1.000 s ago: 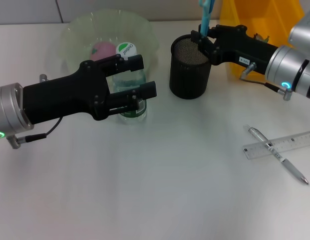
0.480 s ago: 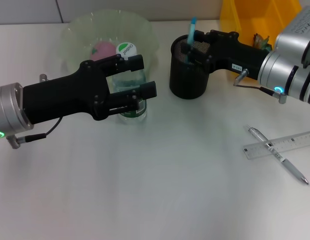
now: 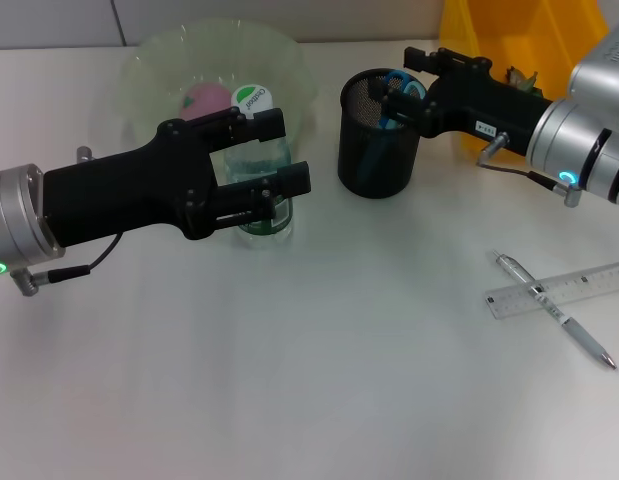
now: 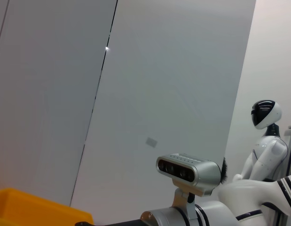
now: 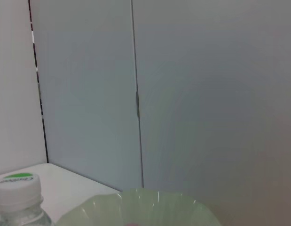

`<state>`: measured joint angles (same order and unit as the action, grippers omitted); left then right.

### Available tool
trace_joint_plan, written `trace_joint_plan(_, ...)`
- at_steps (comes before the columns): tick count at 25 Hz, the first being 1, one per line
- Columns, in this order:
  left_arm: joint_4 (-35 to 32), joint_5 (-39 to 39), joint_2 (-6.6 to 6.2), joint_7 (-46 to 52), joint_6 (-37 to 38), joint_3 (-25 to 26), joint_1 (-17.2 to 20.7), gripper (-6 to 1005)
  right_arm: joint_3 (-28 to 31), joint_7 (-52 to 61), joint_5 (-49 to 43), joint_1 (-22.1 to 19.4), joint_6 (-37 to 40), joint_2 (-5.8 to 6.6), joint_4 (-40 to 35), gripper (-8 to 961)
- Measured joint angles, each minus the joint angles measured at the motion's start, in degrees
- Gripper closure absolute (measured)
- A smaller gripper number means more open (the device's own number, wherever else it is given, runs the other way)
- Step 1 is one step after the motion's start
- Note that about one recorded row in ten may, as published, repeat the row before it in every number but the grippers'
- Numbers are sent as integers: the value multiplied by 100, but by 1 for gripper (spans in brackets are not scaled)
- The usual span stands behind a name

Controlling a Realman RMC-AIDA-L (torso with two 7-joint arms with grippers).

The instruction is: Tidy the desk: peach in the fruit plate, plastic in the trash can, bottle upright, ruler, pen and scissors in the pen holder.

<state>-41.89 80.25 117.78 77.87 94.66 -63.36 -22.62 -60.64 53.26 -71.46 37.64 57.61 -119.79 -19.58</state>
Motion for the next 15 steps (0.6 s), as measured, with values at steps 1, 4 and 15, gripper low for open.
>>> trace_joint_plan(1, -6, 0, -1, 0, 0, 0, -1, 271, 3, 0, 2, -12, 17, 0, -3, 337)
trace_joint_plan(4, -14, 0, -1, 0, 1, 0, -2, 271, 21, -2, 123, -102, 208, 0, -32, 326)
trace_joint_plan(15, -38, 0, 21, -50, 17, 15, -5, 272, 27, -8, 673, -1112, 1944, 35, -440, 312)
